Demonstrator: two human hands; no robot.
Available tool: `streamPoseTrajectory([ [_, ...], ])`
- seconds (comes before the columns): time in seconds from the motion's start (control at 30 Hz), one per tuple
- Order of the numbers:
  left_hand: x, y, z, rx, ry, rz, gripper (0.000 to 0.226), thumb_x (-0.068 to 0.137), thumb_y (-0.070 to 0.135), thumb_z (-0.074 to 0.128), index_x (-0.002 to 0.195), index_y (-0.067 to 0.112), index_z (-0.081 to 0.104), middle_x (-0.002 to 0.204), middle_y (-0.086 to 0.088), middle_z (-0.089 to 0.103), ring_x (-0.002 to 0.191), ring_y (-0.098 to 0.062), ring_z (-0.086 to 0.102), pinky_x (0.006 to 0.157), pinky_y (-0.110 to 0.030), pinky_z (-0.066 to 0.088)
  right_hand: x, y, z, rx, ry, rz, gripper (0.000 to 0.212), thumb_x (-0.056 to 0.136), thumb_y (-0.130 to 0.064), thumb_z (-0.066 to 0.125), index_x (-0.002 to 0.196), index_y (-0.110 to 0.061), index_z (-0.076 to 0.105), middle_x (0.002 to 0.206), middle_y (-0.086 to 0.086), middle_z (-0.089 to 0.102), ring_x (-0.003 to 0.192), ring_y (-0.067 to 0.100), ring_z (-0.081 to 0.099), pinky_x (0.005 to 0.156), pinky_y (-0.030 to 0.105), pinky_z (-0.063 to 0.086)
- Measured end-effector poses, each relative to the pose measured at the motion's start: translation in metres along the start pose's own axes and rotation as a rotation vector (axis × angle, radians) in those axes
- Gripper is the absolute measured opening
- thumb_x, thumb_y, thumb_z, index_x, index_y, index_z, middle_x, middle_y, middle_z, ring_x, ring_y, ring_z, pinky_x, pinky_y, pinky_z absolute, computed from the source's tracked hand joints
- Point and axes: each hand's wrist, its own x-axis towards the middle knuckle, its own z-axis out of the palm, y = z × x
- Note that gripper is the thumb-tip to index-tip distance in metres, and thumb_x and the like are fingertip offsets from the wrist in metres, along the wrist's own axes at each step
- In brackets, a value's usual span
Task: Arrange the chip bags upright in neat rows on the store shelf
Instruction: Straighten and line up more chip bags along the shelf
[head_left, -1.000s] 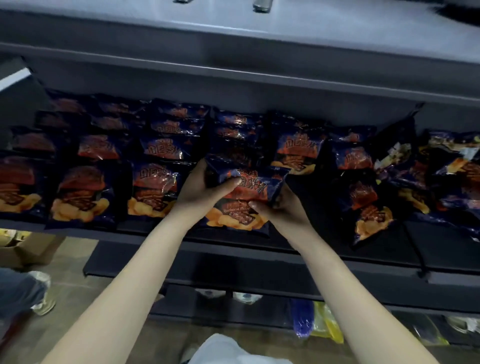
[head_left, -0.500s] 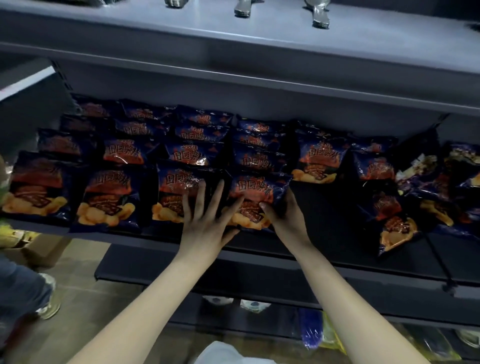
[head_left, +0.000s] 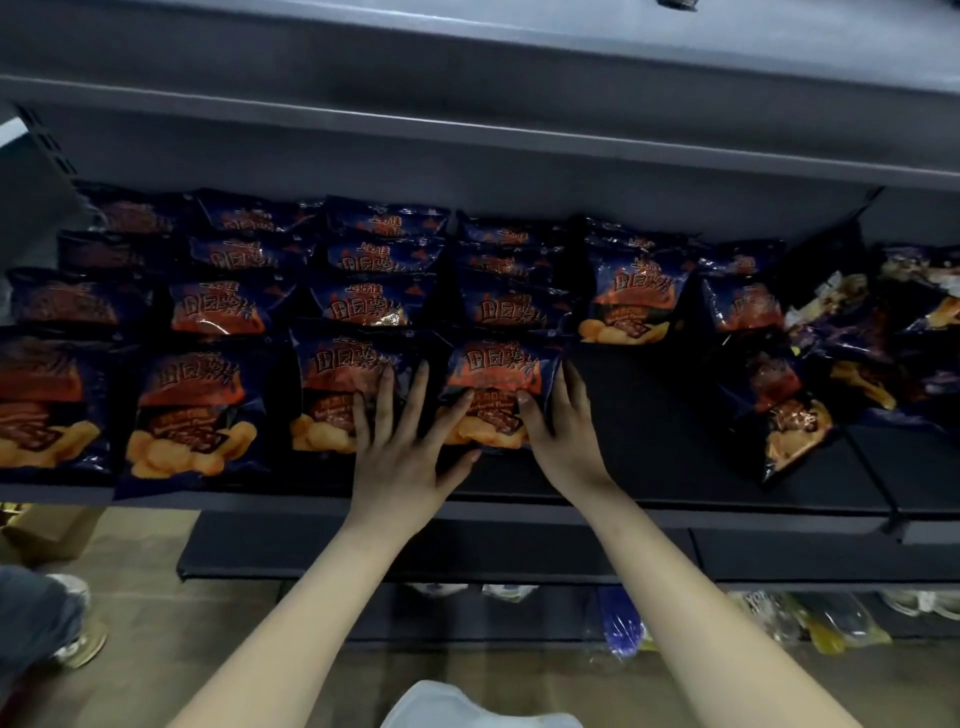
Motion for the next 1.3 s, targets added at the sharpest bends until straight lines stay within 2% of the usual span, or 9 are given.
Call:
streamPoseTrajectory([
  [0.23, -0.001, -0.001, -0.001, -0.043, -0.007, 0.027, 0.061, 0.088, 0.063, 0.03, 0.144, 0.039, 0.023, 0.157, -0.006, 0.006, 0.143, -0.034, -0.006, 0.113, -0.054, -0.005, 0.0, 0.0, 0.002, 0.004, 0.017, 0.045, 0.061, 0.095, -0.044, 0.043, 0.149, -0.029, 0.019, 0.156, -0.002, 0.012, 0.144, 0.013, 0.011, 0.11, 0.031, 0.022],
  [0.33, -0.002, -0.002, -0.001, -0.042, -0.016, 0.028, 0.061, 0.088, 0.063, 0.027, 0.145, 0.039, 0.02, 0.158, -0.005, 0.0, 0.143, -0.033, -0.008, 0.113, -0.052, -0.007, -0.004, 0.0, -0.001, 0.071, 0.18, 0.054, 0.054, 0.091, -0.035, 0.057, 0.14, -0.02, 0.039, 0.142, -0.002, 0.033, 0.129, 0.007, 0.033, 0.098, 0.013, 0.028],
  [0.43, -0.003, -0.003, 0.0, -0.062, -0.011, 0.032, 0.062, 0.088, 0.063, 0.027, 0.145, 0.04, 0.017, 0.158, -0.003, -0.005, 0.143, -0.033, -0.01, 0.112, -0.051, -0.01, -0.008, 0.0, -0.003, 0.085, 0.35, 0.072, 0.034, 0.087, -0.03, 0.064, 0.114, -0.01, 0.059, 0.114, -0.002, 0.049, 0.105, 0.01, 0.05, 0.081, -0.003, 0.03],
  [0.53, -0.004, -0.004, 0.0, -0.094, -0.019, 0.037, 0.062, 0.089, 0.063, 0.025, 0.145, 0.04, 0.017, 0.158, -0.003, -0.005, 0.143, -0.031, -0.012, 0.112, -0.05, -0.011, -0.008, 0.0, 0.001, 0.066, 0.362, 0.07, 0.027, 0.087, -0.03, 0.065, 0.103, -0.008, 0.063, 0.105, 0.0, 0.052, 0.094, 0.008, 0.052, 0.077, -0.001, 0.033],
  [0.83, -0.004, -0.005, -0.003, -0.141, -0.018, 0.053, 0.061, 0.088, 0.058, 0.027, 0.144, 0.036, 0.024, 0.157, -0.006, 0.003, 0.143, -0.034, -0.005, 0.112, -0.053, -0.007, -0.011, -0.003, -0.002, 0.116, 0.322, 0.065, 0.023, 0.086, -0.033, 0.066, 0.101, -0.016, 0.063, 0.105, -0.005, 0.05, 0.088, -0.005, 0.052, 0.076, 0.004, 0.037],
  [0.97, -0.007, 0.014, -0.013, -0.337, 0.211, 0.032, 0.055, 0.084, 0.043, 0.043, 0.136, 0.026, 0.038, 0.154, -0.01, 0.015, 0.144, -0.032, 0.0, 0.112, -0.056, -0.004, -0.02, -0.003, -0.027, 0.333, 0.386, 0.027, 0.009, 0.093, -0.015, 0.057, 0.099, -0.014, 0.063, 0.109, 0.008, 0.057, 0.091, -0.014, 0.054, 0.075, 0.004, 0.039],
  [1.1, 0.017, 0.078, -0.026, -0.482, 0.319, 0.108, 0.049, 0.086, 0.032, 0.047, 0.134, 0.024, 0.038, 0.15, -0.008, 0.022, 0.142, -0.033, 0.012, 0.114, -0.055, 0.006, -0.027, 0.011, -0.082, 0.259, 0.503, -0.119, 0.014, 0.092, -0.008, 0.051, 0.093, -0.017, 0.062, 0.104, 0.009, 0.058, 0.096, -0.01, 0.053, 0.08, 0.005, 0.038],
  [1.2, 0.034, 0.144, -0.04, -0.861, 0.188, -0.017, 0.043, 0.09, 0.027, 0.046, 0.133, 0.029, 0.039, 0.146, 0.004, 0.029, 0.138, -0.017, 0.025, 0.108, -0.048, 0.032, -0.024, 0.035, -0.136, 0.098, 0.584, -0.178, 0.015, 0.092, -0.01, 0.05, 0.096, -0.006, 0.064, 0.107, 0.013, 0.057, 0.101, -0.006, 0.05, 0.086, 0.007, 0.037],
  [1.3, 0.052, 0.202, -0.043, -1.317, -0.162, -0.258, 0.046, 0.093, 0.02, 0.05, 0.135, 0.031, 0.034, 0.139, 0.009, 0.038, 0.124, -0.005, 0.041, 0.099, -0.019, 0.04, -0.017, 0.065, -0.185, -0.035, 0.616, -0.156, 0.021, 0.089, -0.012, 0.051, 0.105, -0.006, 0.063, 0.113, 0.013, 0.055, 0.106, 0.006, 0.047, 0.09, 0.017, 0.04],
])
